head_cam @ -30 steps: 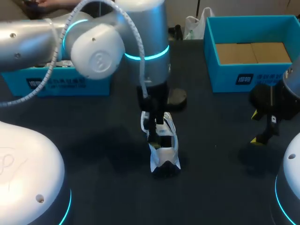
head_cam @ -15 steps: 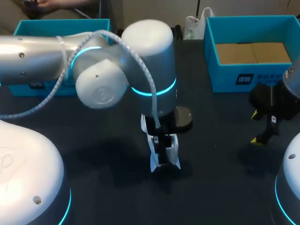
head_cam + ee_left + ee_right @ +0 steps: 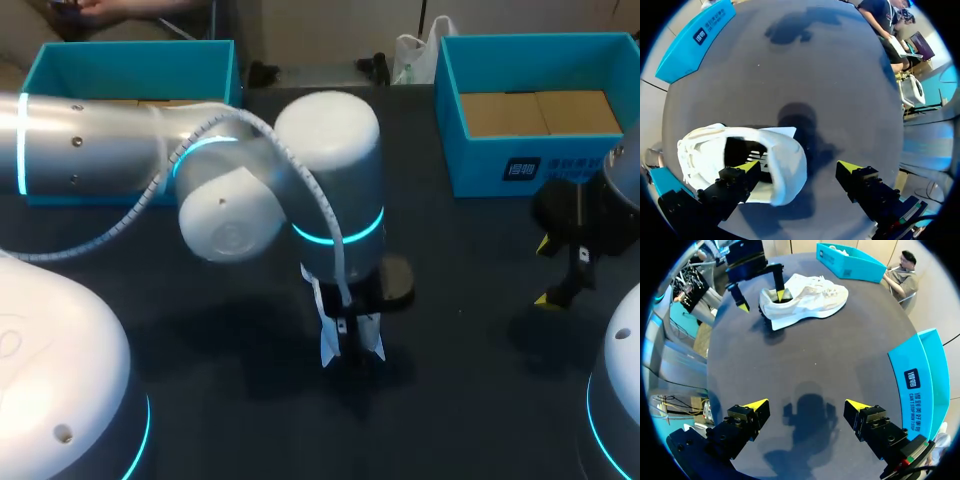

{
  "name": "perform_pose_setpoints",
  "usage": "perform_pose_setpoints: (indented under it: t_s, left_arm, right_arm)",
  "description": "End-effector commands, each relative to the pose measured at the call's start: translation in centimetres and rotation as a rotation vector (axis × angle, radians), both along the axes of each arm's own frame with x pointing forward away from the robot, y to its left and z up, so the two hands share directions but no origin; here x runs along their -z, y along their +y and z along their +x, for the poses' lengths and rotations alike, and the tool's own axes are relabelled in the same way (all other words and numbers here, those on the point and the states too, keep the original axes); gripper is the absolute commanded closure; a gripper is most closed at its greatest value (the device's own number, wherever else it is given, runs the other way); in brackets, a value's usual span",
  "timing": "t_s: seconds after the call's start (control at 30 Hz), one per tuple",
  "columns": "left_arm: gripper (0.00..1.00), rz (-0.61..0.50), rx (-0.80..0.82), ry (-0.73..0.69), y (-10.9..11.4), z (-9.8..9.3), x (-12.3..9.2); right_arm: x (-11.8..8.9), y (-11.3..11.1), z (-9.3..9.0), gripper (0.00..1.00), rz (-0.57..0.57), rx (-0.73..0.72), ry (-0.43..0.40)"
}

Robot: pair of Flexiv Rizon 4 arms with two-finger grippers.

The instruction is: Take the shoe out of the shoebox, open the shoe tongue, remove and reinsert the insole, then place the shoe into the shoebox

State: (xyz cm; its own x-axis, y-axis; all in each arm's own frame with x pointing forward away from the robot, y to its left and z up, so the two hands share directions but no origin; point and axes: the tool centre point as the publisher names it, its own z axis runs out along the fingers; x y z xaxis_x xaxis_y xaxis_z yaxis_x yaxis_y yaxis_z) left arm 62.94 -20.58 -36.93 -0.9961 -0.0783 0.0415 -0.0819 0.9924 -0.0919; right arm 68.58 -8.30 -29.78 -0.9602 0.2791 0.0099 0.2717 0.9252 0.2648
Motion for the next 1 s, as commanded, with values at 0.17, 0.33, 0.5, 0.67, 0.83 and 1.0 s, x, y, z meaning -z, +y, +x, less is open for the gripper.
perform_pose_setpoints:
  t_s: [0.17,0.33,0.5,0.67,0.83,1.0]
  left_arm:
    - [0.0,0.013,-0.02,-0.023,-0.8,-0.8,1.3]
    - [0.0,0.019,-0.039,-0.037,-0.8,-0.8,1.6]
    - [0.0,0.03,-0.05,-0.039,-0.9,-0.5,2.1]
    - [0.12,0.036,-0.069,-0.045,-1.0,-0.1,2.4]
    - [0.8,0.037,-0.073,-0.037,-0.9,0.1,2.5]
    - [1.0,0.042,-0.073,-0.035,-0.9,0.1,2.6]
  right_arm:
    - [0.0,0.1,-0.1,0.0,-0.002,0.001,-0.001]
    - [0.0,0.1,-0.1,0.0,-0.002,0.001,-0.001]
    - [0.0,0.1,-0.1,0.0,-0.002,0.001,-0.001]
    - [0.0,0.1,-0.1,0.0,-0.002,0.001,-0.001]
    - [0.0,0.1,-0.1,0.0,-0.002,0.001,-0.001]
    - [0.0,0.1,-0.1,0.0,-0.002,0.001,-0.001]
